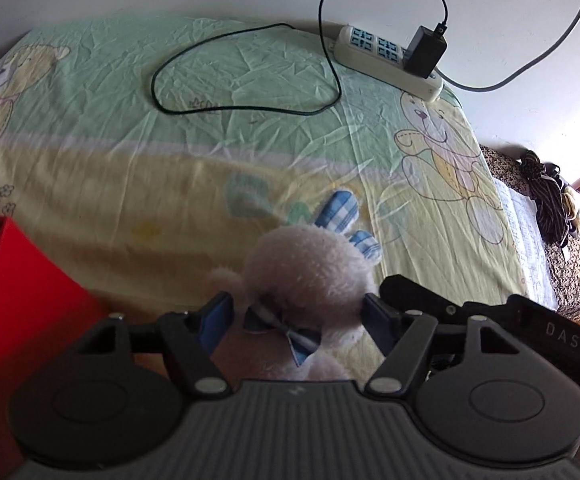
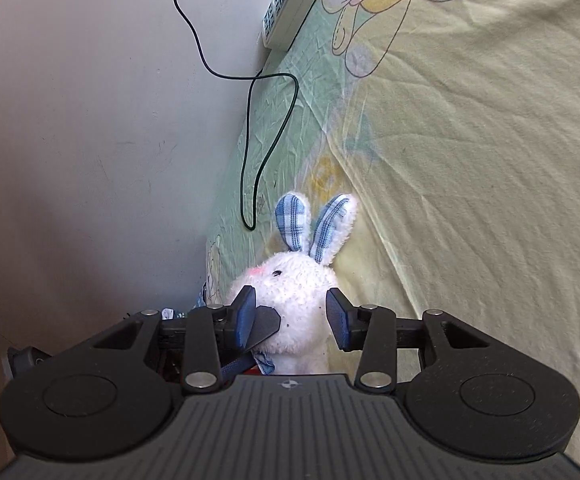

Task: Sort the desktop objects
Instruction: 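Grasp the second white bunny plush with plaid ears with the right gripper, then lift the second bunny plush off the bed with the right gripper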

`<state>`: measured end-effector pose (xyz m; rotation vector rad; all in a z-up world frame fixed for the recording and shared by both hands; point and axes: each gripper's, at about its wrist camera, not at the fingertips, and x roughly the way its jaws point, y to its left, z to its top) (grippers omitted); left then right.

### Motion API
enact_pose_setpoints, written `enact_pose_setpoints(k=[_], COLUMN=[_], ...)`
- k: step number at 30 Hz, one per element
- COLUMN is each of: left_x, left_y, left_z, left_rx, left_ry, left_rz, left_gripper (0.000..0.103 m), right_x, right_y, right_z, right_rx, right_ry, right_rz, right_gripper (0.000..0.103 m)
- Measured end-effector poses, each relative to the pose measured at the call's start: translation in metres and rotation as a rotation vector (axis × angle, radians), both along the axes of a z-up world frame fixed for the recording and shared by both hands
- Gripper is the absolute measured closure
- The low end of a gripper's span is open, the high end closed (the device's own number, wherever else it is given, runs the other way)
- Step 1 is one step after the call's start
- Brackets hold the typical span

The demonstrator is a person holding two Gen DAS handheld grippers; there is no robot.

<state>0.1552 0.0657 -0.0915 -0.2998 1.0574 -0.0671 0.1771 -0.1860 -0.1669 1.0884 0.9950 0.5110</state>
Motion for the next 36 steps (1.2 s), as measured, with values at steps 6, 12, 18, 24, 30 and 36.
enact_pose_setpoints(k=[6,12,18,24,30,36], left_x=[0.005,0.001,-0.004,-0.023,-0.047,-0.079], left_y=[0.010,0.010,-0.005,-0.032,-0.055,-0.076], left_z=[-0.009,-0.010,-0.009,-0.009,-0.006,-0.006], left_rx=[-0.066,-0.082,-0.030,0.023,0.011,-0.004], left_ry=[0.024,0.010,0.008,0.017,0.027,0.051], left_rz=[0.044,0.057,0.008,-0.085,-0.190,-0.304], left_gripper=[0.028,0.028,0.031,0.032,0.032,0.033], right_x=[0.010,0.011,0.005,-0.014,-0.043,-0.077], right_y=[0.006,0.011,0.005,-0.010,-0.033,-0.052], right_z=[-0.014,-0.017,-0.017,-0.003,0.007,0.008], right_rx=[0.042,0.081,0.106,0.071,0.023,-0.012], right_ry=[0.042,0.048,0.070,0.064,0.063,0.100], right_rz=[-0.007,0.011,0.040,0.052,0.034,0.013], right_gripper=[0.049,0.049,0.056,0.061,0.061,0.061])
